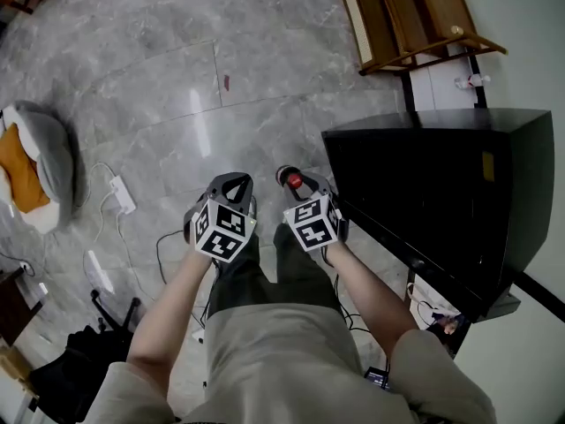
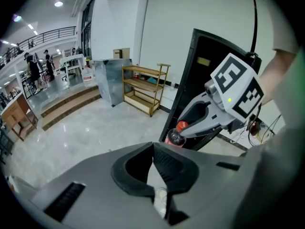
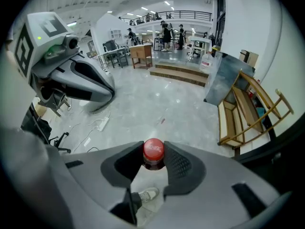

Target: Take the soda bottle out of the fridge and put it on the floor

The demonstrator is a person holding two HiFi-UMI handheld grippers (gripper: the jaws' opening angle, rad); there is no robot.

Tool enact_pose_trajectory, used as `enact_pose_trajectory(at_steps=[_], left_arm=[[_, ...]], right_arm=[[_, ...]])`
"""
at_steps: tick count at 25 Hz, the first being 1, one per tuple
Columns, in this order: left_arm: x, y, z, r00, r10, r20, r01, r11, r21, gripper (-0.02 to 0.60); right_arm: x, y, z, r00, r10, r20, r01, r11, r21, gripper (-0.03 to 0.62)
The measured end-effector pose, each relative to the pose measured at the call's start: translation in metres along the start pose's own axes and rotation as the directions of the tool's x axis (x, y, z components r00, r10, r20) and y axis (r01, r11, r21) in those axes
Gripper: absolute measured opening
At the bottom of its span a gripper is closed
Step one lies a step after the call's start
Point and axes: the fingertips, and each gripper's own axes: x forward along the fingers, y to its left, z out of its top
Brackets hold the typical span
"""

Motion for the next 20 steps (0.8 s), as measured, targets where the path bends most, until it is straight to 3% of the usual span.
enact_pose_trajectory(at_steps=[7,12,15,20], left_arm=[[0.085,-0.002,-0.051,0.993,-0.069,-0.098,0.070,0.998,0.007,0.006],[0.138,-0.003,-0.082,0.989,-0.099,-0.113,0.100,0.995,0.005,0.006],[0.164,0.000,-0.102,0.988,-0.125,-0.093,0.123,0.992,-0.035,0.006],[0.204,0.002,-0.148,0.976,-0.158,-0.147,0.147,0.986,-0.083,0.006]], right_arm=[[0.077,-0.008,-0.050,0.998,0.003,-0.064,0.007,0.988,0.156,0.112],[0.134,-0.023,-0.093,0.994,-0.007,-0.107,0.033,0.971,0.236,0.112],[0.164,-0.034,-0.115,0.990,-0.020,-0.142,0.059,0.960,0.273,0.112],[0.210,-0.044,-0.147,0.982,-0.032,-0.184,0.085,0.953,0.292,0.114]])
